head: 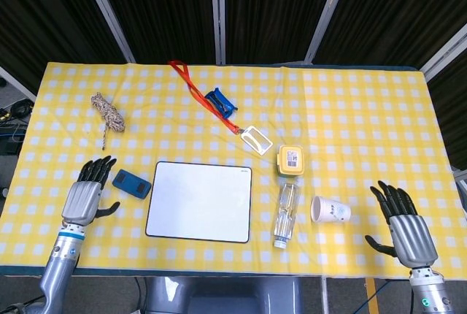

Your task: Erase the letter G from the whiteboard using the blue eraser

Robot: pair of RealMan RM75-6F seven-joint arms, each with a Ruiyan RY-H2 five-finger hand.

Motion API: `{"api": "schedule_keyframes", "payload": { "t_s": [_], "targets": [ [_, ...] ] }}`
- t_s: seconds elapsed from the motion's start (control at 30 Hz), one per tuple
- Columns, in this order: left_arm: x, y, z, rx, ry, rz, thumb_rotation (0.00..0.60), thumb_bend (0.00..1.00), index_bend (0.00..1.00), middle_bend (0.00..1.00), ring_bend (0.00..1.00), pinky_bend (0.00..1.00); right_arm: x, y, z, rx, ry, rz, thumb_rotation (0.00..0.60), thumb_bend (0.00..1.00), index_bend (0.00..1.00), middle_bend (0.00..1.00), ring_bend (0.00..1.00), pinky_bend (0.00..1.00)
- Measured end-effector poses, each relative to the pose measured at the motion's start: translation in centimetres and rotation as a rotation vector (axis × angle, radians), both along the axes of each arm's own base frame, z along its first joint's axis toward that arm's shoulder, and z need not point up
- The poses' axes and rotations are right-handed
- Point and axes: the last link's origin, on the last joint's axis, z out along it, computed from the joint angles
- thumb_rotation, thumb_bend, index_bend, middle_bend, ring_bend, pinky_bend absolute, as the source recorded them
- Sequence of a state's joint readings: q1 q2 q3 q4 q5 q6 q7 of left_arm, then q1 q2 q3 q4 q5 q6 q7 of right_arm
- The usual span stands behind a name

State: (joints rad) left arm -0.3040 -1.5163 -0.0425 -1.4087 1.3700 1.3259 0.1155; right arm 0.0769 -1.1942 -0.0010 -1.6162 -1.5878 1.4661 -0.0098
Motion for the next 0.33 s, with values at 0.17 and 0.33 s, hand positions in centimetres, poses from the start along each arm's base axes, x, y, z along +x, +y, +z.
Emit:
{"api": "schedule_keyframes", "payload": {
  "t_s": [0.17,0.33],
  "targets": [
    [-0.1,-1.4,1.8,0.056,-0.001,-0.048,0.600,0.23,0.00,0.00,0.00,0.00,0.1,0.0,0.0,-0.003,-0.004,0.012,0.600,0.07,0.02,0.00,0.00,0.00],
    [-0.9,-4.3,4.2,0.140,0.022,-0.096,0.600,0.22,0.00,0.00,0.00,0.00,0.4,0.0,0.2,-0.014,-0.010,0.053,0.600,0.07,0.02,0.00,0.00,0.00]
  ]
}}
